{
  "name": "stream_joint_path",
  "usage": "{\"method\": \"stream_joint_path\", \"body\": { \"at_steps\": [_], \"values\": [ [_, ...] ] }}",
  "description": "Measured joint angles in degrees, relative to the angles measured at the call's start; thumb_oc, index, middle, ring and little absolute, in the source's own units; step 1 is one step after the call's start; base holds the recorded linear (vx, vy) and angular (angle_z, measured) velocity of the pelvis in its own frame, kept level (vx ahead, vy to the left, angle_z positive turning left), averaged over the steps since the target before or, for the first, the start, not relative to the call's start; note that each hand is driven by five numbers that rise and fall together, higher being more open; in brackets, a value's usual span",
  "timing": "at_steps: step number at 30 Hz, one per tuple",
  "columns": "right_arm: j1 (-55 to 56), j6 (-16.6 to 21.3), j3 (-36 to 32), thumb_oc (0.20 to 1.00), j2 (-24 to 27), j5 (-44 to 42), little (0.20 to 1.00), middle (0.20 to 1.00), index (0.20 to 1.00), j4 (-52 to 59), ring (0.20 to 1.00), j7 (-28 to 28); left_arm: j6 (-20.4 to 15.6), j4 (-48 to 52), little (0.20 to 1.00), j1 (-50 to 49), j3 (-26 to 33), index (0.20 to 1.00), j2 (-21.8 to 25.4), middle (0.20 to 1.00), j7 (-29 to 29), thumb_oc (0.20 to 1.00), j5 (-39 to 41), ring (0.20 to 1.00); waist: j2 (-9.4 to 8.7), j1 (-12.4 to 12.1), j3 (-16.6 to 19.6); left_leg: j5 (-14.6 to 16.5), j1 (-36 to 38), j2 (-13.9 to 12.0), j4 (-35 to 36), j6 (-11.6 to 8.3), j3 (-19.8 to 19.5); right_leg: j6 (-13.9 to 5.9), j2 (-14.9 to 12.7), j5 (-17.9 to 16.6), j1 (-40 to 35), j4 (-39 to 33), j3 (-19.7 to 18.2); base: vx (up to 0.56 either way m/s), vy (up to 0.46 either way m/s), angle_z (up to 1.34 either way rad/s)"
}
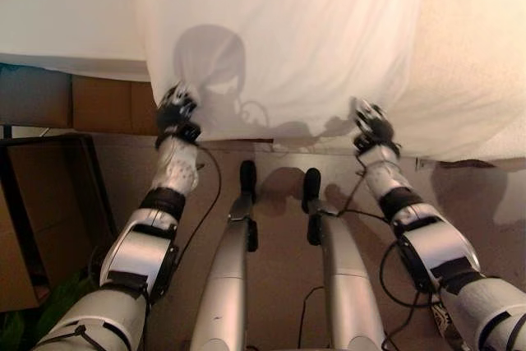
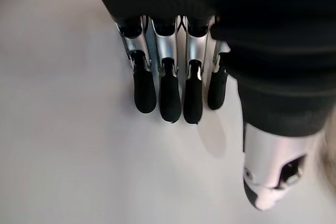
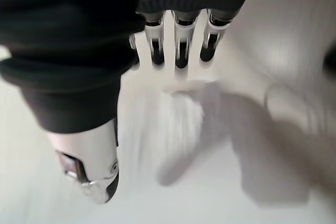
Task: Make the bed
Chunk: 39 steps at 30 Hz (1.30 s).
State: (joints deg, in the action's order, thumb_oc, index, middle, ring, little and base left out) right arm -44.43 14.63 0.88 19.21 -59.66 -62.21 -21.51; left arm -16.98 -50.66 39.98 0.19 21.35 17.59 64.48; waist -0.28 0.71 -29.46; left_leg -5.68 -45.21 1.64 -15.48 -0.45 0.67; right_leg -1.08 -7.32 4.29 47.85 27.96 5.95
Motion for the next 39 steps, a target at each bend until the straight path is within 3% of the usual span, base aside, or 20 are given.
{"method": "stream_joint_path", "body": {
  "at_steps": [5, 11, 18, 20, 23, 26, 30, 32, 33, 35, 39],
  "values": [
    [13.4, -0.2, -7.4, 1.0, 0.5, 5.4, 1.0, 1.0, 1.0, -1.3, 1.0, -4.3, 0.4, -4.2, 1.0, -15.5, 8.8, 1.0, -0.5, 1.0, 3.4, 1.0, -2.2, 1.0, 0.05, -0.1, 0.0, 0.6, 5.6, 0.4, 0.1, 0.07, 0.6, -0.14, -0.5, 1.0, -4.9, 0.8, -0.1, -0.04, 0.008, 0.01],
    [23.2, -0.3, -11.9, 1.0, 1.3, 15.9, 1.0, 1.0, 1.0, 1.0, 1.0, -12.1, -0.5, -4.8, 1.0, -23.5, 16.7, 1.0, -1.1, 1.0, 7.9, 1.0, -8.0, 1.0, 0.12, -0.2, 0.0, 1.0, 11.4, 0.5, 1.1, 0.27, 0.9, -0.15, -0.9, 1.7, -10.1, 0.6, -0.4, -0.01, 0.006, -0.02],
    [27.3, -1.2, -14.4, 1.0, 5.6, 24.0, 1.0, 1.0, 1.0, 1.5, 1.0, -13.8, -0.1, -4.7, 1.0, -26.8, 17.4, 1.0, -0.2, 1.0, 8.7, 1.0, -17.7, 1.0, 1.66, -0.2, -0.2, 0.0, 21.6, 0.1, 5.6, -0.19, 1.0, -0.9, -0.1, -0.1, -20.0, -4.1, -0.2, -0.04, 0.001, -0.07],
    [29.7, -1.6, -13.6, 1.0, 6.7, 27.3, 1.0, 1.0, 1.0, 4.3, 1.0, -11.2, 0.3, -3.4, 1.0, -28.5, 16.0, 1.0, -0.2, 1.0, 6.5, 1.0, -23.3, 1.0, 2.54, -0.2, 0.2, -0.3, 28.7, -0.4, 8.9, -0.25, 0.9, -1.12, 0.5, -0.5, -27.0, -7.6, 0.2, -0.01, -0.039, -0.06],
    [32.7, -2.2, -13.1, 1.0, 7.7, 30.1, 1.0, 1.0, 1.0, 7.3, 1.0, -6.9, 0.9, 0.7, 1.0, -31.6, 12.9, 1.0, 0.0, 1.0, 2.6, 1.0, -26.1, 1.0, 3.61, -0.1, 2.4, -0.5, 32.0, -0.9, 11.4, -0.47, 0.8, -1.12, 0.6, -0.9, -30.5, -10.3, 1.3, 0.01, -0.053, -0.02],
    [36.6, -4.6, -6.9, 1.0, 10.2, 36.7, 1.0, 1.0, 1.0, 10.0, 1.0, -1.7, 2.1, 3.4, 1.0, -35.5, 8.5, 1.0, 0.5, 1.0, -2.2, 1.0, -33.0, 1.0, 5.37, -0.1, 5.6, -1.2, 35.9, -1.7, 14.8, -0.62, 0.6, -0.98, 1.8, -1.6, -35.1, -14.5, 2.6, 0.0, -0.07, 0.05],
    [38.9, -6.0, -0.5, 1.0, 9.8, 43.5, 1.0, 1.0, 1.0, 9.1, 1.0, 4.3, 4.4, -0.1, 1.0, -37.1, 1.6, 1.0, 0.8, 1.0, -7.0, 1.0, -42.3, 1.0, 4.45, 0.0, 13.1, -0.8, 40.8, -3.1, 17.0, -1.78, 0.6, -0.6, 3.4, -2.5, -41.4, -20.5, 3.2, 0.02, -0.056, -0.03],
    [38.5, -6.9, 6.8, 1.0, 9.0, 48.0, 1.0, 1.0, 1.0, 5.3, 1.0, 7.2, 5.2, -4.2, 1.0, -36.7, -2.3, 1.0, 0.0, 1.0, -9.0, 1.0, -47.9, 1.0, 3.5, 0.0, 15.5, -0.5, 44.9, -3.6, 18.5, -2.14, 0.8, -0.39, 4.5, -3.5, -46.4, -24.3, 3.2, 0.04, -0.017, -0.09],
    [38.7, -7.2, 6.1, 1.0, 6.3, 49.0, 1.0, 1.0, 1.0, 1.5, 1.0, 9.0, 6.0, -7.4, 1.0, -37.5, -3.7, 1.0, -0.4, 1.0, -9.4, 1.0, -51.2, 1.0, 2.57, -0.2, 18.9, 0.0, 47.2, -4.0, 19.9, -2.73, 1.2, -0.35, 5.2, -3.3, -48.9, -26.5, 3.0, 0.01, -0.018, -0.11],
    [40.3, -8.2, 6.1, 1.0, 3.3, 49.0, 1.0, 1.0, 1.0, 0.1, 1.0, 10.4, 6.7, -9.0, 1.0, -38.4, -4.6, 1.0, -1.5, 1.0, -10.0, 1.0, -54.0, 1.0, 1.5, -0.1, 21.7, 0.5, 47.6, -4.4, 20.2, -3.43, 1.3, 0.04, 5.7, -3.0, -49.0, -26.6, 2.8, 0.02, -0.03, -0.11],
    [42.2, -10.7, 5.9, 1.0, 0.2, 49.4, 1.0, 1.0, 1.0, -6.5, 1.0, 13.7, 9.1, -15.0, 1.0, -39.1, -6.1, 1.0, -4.7, 1.0, -11.5, 1.0, -58.7, 1.0, 1.35, -0.1, 23.0, 0.7, 49.6, -4.7, 20.5, -3.31, 1.7, 0.01, 6.0, -3.1, -51.4, -27.9, 2.6, 0.02, -0.023, -0.04]
  ]
}}
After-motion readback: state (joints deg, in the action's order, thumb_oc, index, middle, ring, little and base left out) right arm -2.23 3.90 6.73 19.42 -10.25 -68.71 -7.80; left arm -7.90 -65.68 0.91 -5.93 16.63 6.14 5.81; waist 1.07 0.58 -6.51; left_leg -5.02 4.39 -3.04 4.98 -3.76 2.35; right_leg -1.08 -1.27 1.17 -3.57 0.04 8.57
